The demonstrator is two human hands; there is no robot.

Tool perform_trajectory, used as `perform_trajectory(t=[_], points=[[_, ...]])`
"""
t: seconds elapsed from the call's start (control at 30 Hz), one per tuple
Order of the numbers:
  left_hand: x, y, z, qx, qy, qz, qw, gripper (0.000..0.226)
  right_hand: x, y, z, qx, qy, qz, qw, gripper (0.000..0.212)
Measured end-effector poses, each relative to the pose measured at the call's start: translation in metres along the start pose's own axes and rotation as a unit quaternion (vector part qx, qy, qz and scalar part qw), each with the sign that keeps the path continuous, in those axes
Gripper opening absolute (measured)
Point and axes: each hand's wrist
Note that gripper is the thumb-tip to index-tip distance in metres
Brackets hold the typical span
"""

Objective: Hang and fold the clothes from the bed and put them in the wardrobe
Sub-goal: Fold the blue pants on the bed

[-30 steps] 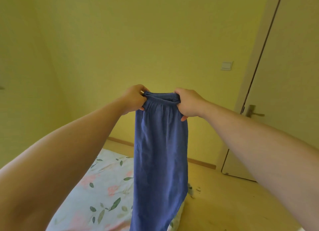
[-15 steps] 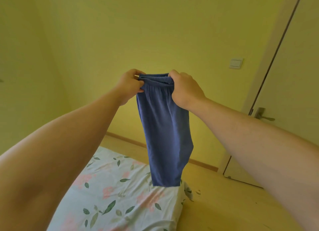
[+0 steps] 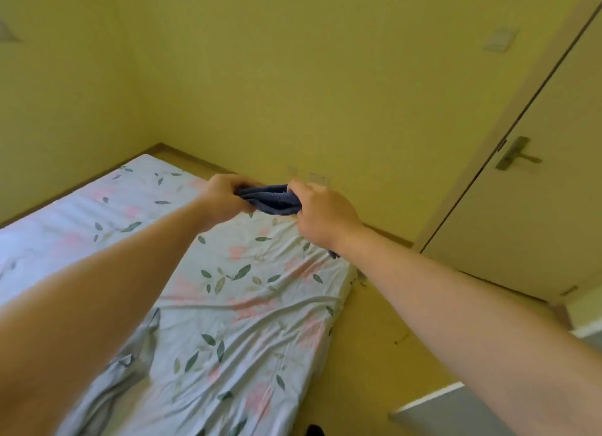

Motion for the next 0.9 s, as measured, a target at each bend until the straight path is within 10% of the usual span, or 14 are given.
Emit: perform_trajectory(t=[0.2, 0.43, 0.9], points=[[-0.139, -0.044, -0.155, 0.294, -0.014, -0.088, 0.952, 0.007, -0.082, -0.162, -0.069, 0.01, -0.069, -0.186, 0.98, 0.062], [-0.311, -0.062, -0.28, 0.343, 0.083, -0.185, 0.917, 0.021, -0.162, -0.301, -0.165, 0.027, -0.174, -0.372, 0.912, 0.011], [-0.525, -0.039, -0.352, 0.425, 0.191, -0.376, 0.801, 0.04, -0.295, -0.444, -0.304, 0.098, -0.164, -0.606, 0.772, 0.017]])
Point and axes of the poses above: each hand's wrist, its own x-axis towards the middle knuckle, its own y-axis out of the back of the hand, z = x × y, and after that the axes turned 15 degrees about x, right-handed
